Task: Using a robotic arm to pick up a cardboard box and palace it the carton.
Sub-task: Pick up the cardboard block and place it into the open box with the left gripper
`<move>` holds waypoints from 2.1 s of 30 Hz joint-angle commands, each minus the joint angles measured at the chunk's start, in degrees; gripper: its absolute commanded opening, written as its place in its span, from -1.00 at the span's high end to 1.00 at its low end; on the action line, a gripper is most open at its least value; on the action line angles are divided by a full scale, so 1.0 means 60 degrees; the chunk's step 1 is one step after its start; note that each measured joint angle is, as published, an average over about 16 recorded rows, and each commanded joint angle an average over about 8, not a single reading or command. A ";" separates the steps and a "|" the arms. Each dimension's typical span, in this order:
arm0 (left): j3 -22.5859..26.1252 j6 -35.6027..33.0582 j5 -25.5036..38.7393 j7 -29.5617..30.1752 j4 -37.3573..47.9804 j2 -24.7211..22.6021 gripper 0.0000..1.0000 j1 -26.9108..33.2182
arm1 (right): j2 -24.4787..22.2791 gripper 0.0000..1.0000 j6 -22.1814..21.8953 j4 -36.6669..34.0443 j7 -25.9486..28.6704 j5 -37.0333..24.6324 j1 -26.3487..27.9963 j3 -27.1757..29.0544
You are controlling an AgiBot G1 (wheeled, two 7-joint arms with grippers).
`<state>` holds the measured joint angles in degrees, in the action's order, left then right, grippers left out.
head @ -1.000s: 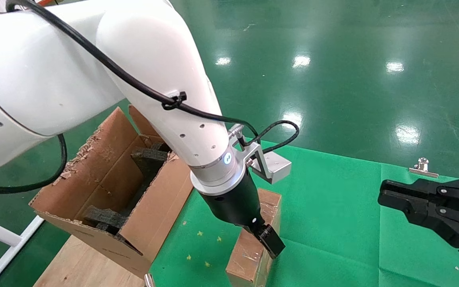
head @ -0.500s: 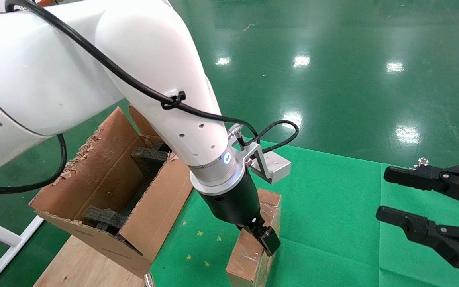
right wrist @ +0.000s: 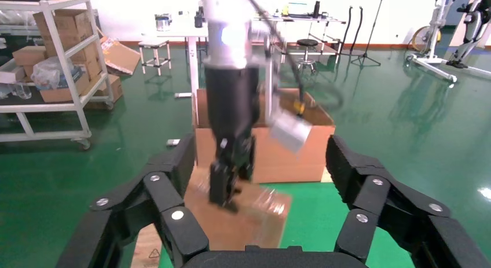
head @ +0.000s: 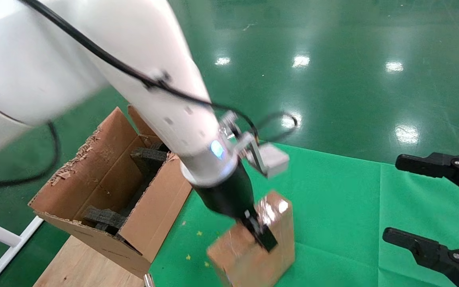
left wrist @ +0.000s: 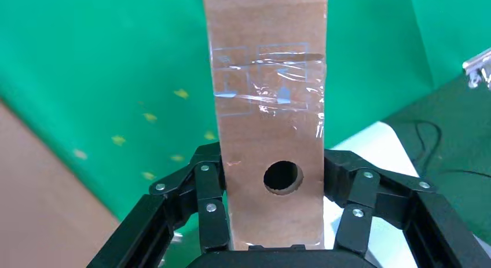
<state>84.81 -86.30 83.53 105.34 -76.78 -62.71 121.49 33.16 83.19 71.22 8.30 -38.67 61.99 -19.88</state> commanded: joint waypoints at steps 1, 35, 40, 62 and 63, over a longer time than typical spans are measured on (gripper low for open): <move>-0.0081 -0.0052 -0.0080 -0.0333 -0.0008 0.0194 1.00 0.0164 | 0.0000 -1.00 0.0000 0.0000 0.0000 0.0000 0.0000 0.0000; 0.0622 0.1062 0.2348 -0.6089 0.3934 0.4206 1.00 0.1444 | 0.0000 -1.00 0.0000 0.0000 -0.0001 0.0001 0.0000 -0.0001; 0.0740 0.1664 0.2287 -0.6602 0.5018 0.4104 1.00 0.0734 | 0.0000 -1.00 0.0000 0.0000 -0.0001 0.0001 0.0000 -0.0001; 0.0587 0.3540 0.1533 -0.9320 1.0064 0.2608 1.00 -0.1407 | -0.0001 -1.00 -0.0001 0.0000 -0.0001 0.0001 0.0001 -0.0002; 0.0566 0.3568 0.1487 -0.9410 1.0259 0.2544 1.00 -0.1471 | -0.0001 -1.00 -0.0001 0.0000 -0.0001 0.0001 0.0001 -0.0002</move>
<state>88.32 -64.88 92.74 49.23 -15.60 -47.30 112.88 33.15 83.18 71.22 8.30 -38.66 62.00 -19.89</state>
